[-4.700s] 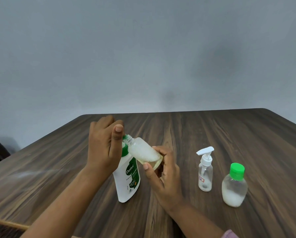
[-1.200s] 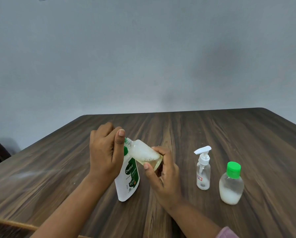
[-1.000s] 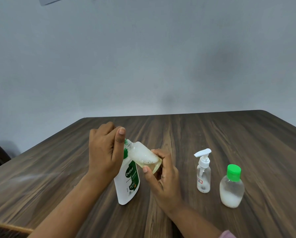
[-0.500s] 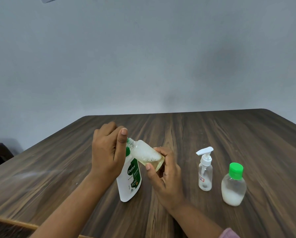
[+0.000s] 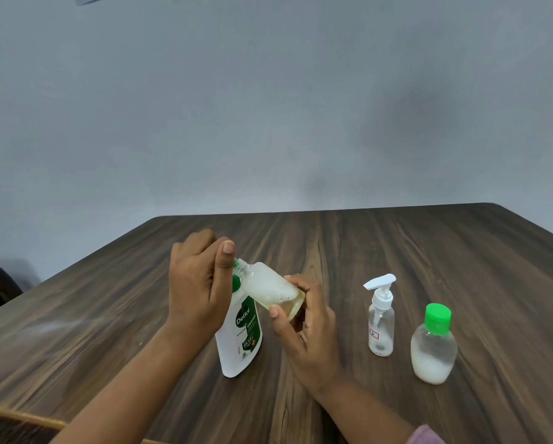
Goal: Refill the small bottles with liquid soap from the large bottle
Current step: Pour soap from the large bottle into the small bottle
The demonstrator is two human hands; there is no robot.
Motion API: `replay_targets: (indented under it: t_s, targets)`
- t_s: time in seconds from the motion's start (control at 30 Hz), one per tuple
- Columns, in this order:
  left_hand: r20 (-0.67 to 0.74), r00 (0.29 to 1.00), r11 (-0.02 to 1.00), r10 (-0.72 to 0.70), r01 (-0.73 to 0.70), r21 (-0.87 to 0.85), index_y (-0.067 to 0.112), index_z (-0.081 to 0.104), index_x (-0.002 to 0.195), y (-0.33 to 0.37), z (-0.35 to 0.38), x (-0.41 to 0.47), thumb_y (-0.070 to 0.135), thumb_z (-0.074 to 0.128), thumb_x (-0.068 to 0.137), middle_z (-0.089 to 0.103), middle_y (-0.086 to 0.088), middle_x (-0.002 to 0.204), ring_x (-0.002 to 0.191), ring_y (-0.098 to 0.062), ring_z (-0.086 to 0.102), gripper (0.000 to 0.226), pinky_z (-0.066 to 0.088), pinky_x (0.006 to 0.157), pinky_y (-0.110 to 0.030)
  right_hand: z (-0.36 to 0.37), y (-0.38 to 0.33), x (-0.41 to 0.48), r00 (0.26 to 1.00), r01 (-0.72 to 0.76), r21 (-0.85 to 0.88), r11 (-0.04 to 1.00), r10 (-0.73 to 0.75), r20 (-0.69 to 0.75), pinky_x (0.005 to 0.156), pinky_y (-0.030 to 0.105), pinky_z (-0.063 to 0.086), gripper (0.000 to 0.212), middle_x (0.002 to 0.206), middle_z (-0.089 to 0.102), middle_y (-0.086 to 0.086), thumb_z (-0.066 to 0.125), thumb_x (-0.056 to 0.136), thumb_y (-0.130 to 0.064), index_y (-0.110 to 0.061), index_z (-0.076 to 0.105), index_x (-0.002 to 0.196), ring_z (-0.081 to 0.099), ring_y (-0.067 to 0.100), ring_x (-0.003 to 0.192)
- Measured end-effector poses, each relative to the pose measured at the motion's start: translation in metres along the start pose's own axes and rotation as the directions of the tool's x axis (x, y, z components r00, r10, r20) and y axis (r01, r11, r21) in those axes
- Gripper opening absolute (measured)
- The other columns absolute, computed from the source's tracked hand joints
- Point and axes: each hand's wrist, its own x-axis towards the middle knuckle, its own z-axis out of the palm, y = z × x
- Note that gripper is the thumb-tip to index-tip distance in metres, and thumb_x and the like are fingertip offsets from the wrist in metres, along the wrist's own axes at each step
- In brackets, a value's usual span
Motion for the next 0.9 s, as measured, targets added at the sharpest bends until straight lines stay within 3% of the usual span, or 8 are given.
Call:
replay_targets:
  t_s: [0.13,0.27,0.5,0.67,0.8,0.9]
  targets:
    - [0.014,1.000,1.000,0.008,-0.008,0.005,0.002,0.053,0.058,-0.002,-0.004,0.006,0.041,0.022,0.101,0.045,-0.005,0.059,0.058,-0.016,0.041,0.066,0.030,0.062,-0.036,0.002,0.000,0.000,1.000,0.000,0.001,1.000,0.000,0.010,0.051,0.041,0.051,0.039,0.094,0.059,-0.012,0.050,0.088,-0.059,-0.031,0.044,0.115,0.062,0.015,0.069]
    - [0.025,1.000,1.000,-0.015,0.016,-0.017,0.001,0.053,0.058,-0.002,-0.003,0.011,0.042,0.023,0.100,0.046,-0.007,0.058,0.056,-0.021,0.045,0.066,0.032,0.061,-0.037,0.003,0.000,0.001,1.000,-0.004,0.002,1.000,0.004,0.015,0.055,0.036,0.054,0.041,0.097,0.060,-0.010,0.050,0.088,-0.059,-0.029,0.043,0.116,0.063,0.012,0.078]
    - [-0.059,0.998,1.000,-0.025,0.025,-0.002,-0.001,0.053,0.059,0.002,0.003,-0.006,0.037,0.024,0.101,0.044,-0.007,0.060,0.059,-0.016,0.039,0.063,0.029,0.061,-0.035,0.001,-0.001,0.003,1.000,0.018,0.010,1.000,-0.018,0.001,0.051,0.029,0.051,0.037,0.091,0.058,-0.013,0.049,0.090,-0.055,-0.026,0.044,0.113,0.061,0.008,0.071]
    - [-0.020,1.000,1.000,-0.002,0.002,0.017,0.002,0.053,0.059,0.001,0.000,0.003,0.040,0.022,0.101,0.044,-0.005,0.060,0.059,-0.014,0.038,0.064,0.026,0.062,-0.032,0.002,0.000,0.000,1.000,0.011,-0.008,1.000,-0.011,0.013,0.051,0.040,0.051,0.038,0.095,0.057,-0.015,0.050,0.090,-0.057,-0.028,0.043,0.115,0.061,0.013,0.069]
    - [0.029,1.000,1.000,0.012,-0.012,0.018,0.003,0.048,0.056,-0.001,-0.002,0.012,0.041,0.022,0.101,0.040,-0.004,0.058,0.058,-0.015,0.037,0.064,0.026,0.061,-0.031,0.003,0.002,0.000,1.000,-0.014,-0.015,1.000,0.014,0.027,0.054,0.038,0.054,0.040,0.102,0.056,-0.016,0.050,0.088,-0.059,-0.031,0.042,0.116,0.063,0.011,0.078]
    - [-0.010,1.000,1.000,-0.010,0.009,-0.010,0.002,0.047,0.056,0.001,0.000,0.010,0.038,0.025,0.100,0.038,-0.003,0.059,0.058,-0.015,0.036,0.062,0.028,0.059,-0.034,0.003,0.001,0.001,0.999,-0.007,-0.010,1.000,0.007,0.032,0.055,0.037,0.055,0.040,0.102,0.056,-0.017,0.050,0.089,-0.058,-0.030,0.042,0.116,0.063,0.010,0.080]
